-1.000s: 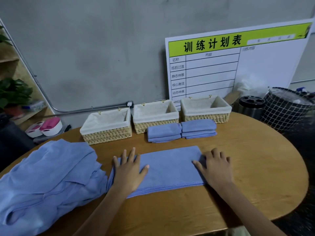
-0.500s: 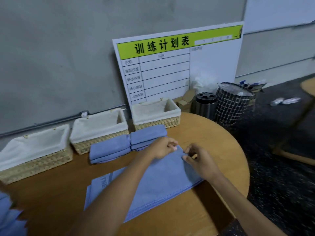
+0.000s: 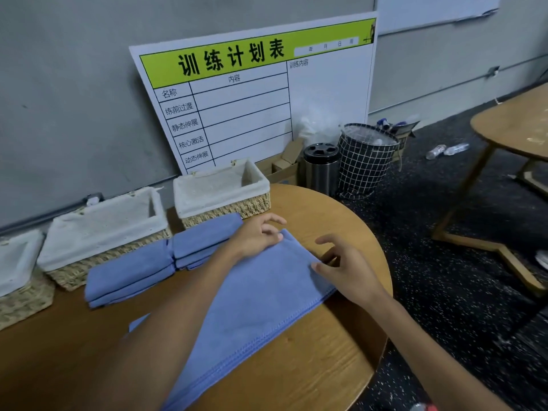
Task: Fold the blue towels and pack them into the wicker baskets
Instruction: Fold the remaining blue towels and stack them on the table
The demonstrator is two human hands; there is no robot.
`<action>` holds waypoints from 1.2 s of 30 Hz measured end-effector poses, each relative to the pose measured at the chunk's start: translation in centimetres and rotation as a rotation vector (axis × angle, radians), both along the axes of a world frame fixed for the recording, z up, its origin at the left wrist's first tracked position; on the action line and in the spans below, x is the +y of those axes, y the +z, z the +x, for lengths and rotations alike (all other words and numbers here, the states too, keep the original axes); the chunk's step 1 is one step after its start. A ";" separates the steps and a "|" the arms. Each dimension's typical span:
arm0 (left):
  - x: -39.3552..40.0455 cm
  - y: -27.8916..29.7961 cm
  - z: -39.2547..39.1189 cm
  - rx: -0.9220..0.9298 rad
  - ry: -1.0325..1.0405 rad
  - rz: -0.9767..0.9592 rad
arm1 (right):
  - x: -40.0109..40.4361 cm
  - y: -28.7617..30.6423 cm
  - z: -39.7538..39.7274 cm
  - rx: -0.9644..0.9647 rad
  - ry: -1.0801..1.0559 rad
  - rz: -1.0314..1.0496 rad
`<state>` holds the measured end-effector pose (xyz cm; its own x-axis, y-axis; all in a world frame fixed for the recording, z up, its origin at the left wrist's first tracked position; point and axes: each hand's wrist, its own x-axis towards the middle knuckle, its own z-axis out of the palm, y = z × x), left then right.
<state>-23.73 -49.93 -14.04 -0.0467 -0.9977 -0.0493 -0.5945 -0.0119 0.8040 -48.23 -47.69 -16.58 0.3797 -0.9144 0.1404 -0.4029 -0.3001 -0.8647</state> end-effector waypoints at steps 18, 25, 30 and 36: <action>7.2 6.6 4.9 0.500 0.235 0.139 | 7.4 4.6 5.8 -0.316 0.082 -0.222; 14.0 8.4 9.6 0.551 0.263 0.101 | 12.4 4.9 10.8 -0.297 0.271 -0.220; 18.3 7.5 12.5 0.540 0.306 0.063 | 15.6 3.9 13.7 -0.278 0.360 -0.217; 21.9 5.0 14.5 0.419 0.373 0.091 | 17.8 2.6 16.0 -0.226 0.446 -0.202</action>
